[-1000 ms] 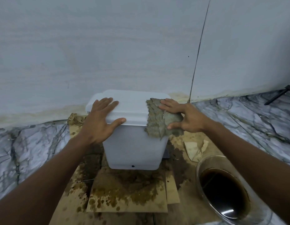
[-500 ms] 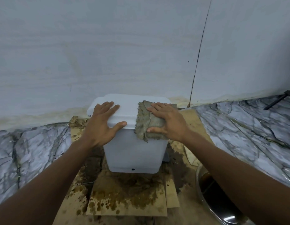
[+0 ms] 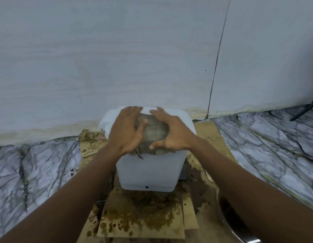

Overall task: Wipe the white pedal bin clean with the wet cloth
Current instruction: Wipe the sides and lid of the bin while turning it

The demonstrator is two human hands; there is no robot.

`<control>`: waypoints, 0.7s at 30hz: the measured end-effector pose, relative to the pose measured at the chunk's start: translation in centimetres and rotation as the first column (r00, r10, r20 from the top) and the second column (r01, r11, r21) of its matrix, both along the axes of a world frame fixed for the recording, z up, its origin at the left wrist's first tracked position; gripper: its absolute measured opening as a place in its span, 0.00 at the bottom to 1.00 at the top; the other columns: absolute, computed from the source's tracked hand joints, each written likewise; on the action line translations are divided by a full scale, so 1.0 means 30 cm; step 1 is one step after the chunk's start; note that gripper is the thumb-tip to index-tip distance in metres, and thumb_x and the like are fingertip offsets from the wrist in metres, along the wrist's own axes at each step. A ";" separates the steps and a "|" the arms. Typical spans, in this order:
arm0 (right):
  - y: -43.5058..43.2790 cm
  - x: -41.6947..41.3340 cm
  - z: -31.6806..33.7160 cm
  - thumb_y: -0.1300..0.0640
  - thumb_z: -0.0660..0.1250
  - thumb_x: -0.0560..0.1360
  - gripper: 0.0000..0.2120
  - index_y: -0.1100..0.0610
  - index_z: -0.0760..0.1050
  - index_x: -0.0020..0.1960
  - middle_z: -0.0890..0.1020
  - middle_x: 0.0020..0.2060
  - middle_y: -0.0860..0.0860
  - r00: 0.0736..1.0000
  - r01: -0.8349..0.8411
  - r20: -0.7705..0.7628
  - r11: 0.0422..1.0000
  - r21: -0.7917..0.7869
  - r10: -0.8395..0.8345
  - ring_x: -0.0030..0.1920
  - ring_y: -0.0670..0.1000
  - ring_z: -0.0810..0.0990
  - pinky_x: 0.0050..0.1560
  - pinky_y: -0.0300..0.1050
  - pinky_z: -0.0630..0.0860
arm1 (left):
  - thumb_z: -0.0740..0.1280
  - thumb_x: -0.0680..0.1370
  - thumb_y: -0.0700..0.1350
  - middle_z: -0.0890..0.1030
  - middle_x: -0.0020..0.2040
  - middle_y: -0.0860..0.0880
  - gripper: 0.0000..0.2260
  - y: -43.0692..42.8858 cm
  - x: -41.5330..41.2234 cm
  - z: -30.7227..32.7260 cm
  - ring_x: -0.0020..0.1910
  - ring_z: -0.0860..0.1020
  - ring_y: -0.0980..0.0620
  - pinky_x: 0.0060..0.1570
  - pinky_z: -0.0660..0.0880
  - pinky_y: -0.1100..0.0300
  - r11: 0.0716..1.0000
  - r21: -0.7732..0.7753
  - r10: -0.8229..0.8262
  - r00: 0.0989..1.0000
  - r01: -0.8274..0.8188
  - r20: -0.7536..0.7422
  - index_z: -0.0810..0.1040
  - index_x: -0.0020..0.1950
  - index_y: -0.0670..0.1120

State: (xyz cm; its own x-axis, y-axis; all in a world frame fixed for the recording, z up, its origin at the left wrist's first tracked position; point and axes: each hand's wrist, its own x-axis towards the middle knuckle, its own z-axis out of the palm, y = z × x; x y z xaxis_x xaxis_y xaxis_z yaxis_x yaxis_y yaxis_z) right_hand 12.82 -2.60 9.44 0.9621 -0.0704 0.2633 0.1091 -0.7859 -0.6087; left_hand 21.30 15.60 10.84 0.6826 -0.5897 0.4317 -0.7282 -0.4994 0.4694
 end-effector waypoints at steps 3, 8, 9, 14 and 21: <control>-0.113 -0.068 0.005 0.30 0.79 0.56 0.62 0.39 0.50 0.80 0.46 0.81 0.41 0.996 0.059 -0.067 0.994 -0.093 -0.065 0.81 0.51 0.46 0.77 0.57 0.54 | 0.56 0.83 0.59 0.62 0.80 0.49 0.27 -0.080 -0.058 -0.031 0.80 0.54 0.50 0.77 0.48 0.54 0.974 0.175 -0.151 0.987 0.140 0.050 0.62 0.80 0.51; -0.212 -0.128 -0.050 0.35 0.81 0.58 0.62 0.45 0.48 0.81 0.48 0.81 0.44 0.976 0.086 -0.187 0.984 -0.158 -0.115 0.80 0.45 0.46 0.80 0.55 0.52 | 0.46 0.83 0.63 0.56 0.82 0.48 0.29 -0.126 -0.061 -0.104 0.81 0.52 0.50 0.79 0.46 0.50 0.895 0.439 -0.205 0.946 0.078 0.251 0.51 0.82 0.53; -0.217 -0.128 -0.063 0.36 0.80 0.60 0.60 0.46 0.50 0.81 0.50 0.81 0.43 0.978 0.079 -0.180 0.983 -0.164 -0.108 0.80 0.44 0.46 0.80 0.54 0.52 | 0.46 0.83 0.64 0.57 0.82 0.49 0.29 -0.113 -0.048 -0.106 0.81 0.53 0.50 0.79 0.47 0.50 0.896 0.437 -0.204 0.944 0.074 0.259 0.52 0.82 0.54; -0.201 -0.120 -0.079 0.37 0.79 0.64 0.54 0.47 0.54 0.81 0.53 0.80 0.42 0.988 0.106 -0.095 0.980 -0.169 -0.123 0.79 0.40 0.47 0.78 0.41 0.45 | 0.47 0.81 0.66 0.61 0.81 0.50 0.30 0.032 0.048 -0.095 0.80 0.57 0.50 0.79 0.48 0.53 0.924 0.381 -0.113 0.967 0.019 0.226 0.58 0.81 0.55; -0.145 -0.121 -0.118 0.34 0.76 0.65 0.50 0.50 0.59 0.80 0.58 0.80 0.45 0.984 0.176 0.016 0.979 -0.099 -0.175 0.80 0.44 0.50 0.81 0.51 0.49 | 0.51 0.79 0.67 0.63 0.80 0.49 0.32 0.115 0.090 -0.079 0.79 0.57 0.49 0.79 0.49 0.50 0.944 0.324 0.010 0.988 -0.060 0.153 0.62 0.80 0.55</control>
